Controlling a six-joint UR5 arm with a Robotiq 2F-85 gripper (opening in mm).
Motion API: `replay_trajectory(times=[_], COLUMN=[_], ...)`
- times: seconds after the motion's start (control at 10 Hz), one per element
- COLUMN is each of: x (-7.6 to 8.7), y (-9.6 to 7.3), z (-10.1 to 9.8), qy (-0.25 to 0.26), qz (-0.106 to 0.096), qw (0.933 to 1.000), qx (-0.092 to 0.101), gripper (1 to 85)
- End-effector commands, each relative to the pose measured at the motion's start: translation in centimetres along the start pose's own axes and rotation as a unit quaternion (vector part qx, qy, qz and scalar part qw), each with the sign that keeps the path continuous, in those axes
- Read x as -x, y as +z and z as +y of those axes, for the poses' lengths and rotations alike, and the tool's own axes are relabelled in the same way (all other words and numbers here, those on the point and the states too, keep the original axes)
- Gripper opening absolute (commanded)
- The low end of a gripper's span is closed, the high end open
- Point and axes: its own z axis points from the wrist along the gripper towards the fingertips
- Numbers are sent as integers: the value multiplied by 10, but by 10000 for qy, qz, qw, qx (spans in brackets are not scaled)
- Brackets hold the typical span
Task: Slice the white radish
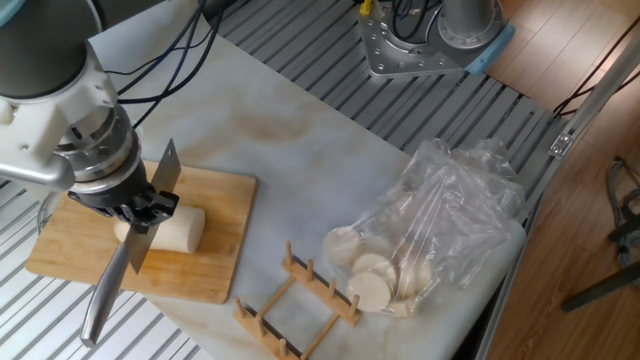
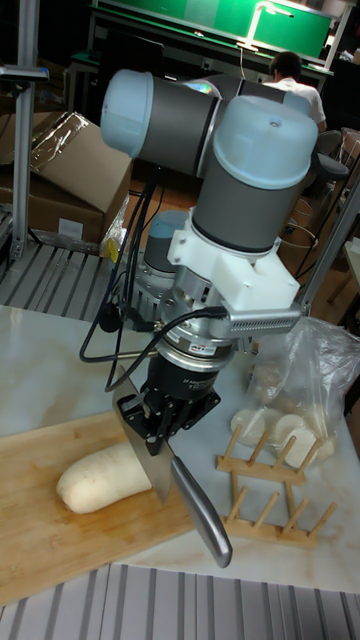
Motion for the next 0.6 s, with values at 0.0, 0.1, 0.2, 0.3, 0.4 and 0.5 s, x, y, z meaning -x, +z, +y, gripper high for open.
replay_trajectory(times=[0.0, 0.1, 0.2, 0.3, 0.4, 0.5], x=[-4, -8, -11, -13, -14, -15], y=[9, 11, 12, 13, 13, 14], z=[3, 4, 7, 9, 8, 9], qy=[-11, 50, 74, 105, 105, 97], qz=[-67, -53, -46, -31, -21, -14], qw=[9999, 9999, 9998, 9997, 9998, 9997], qx=[101, 108, 163, 204, 184, 204], gripper=[13, 13, 13, 13, 13, 13])
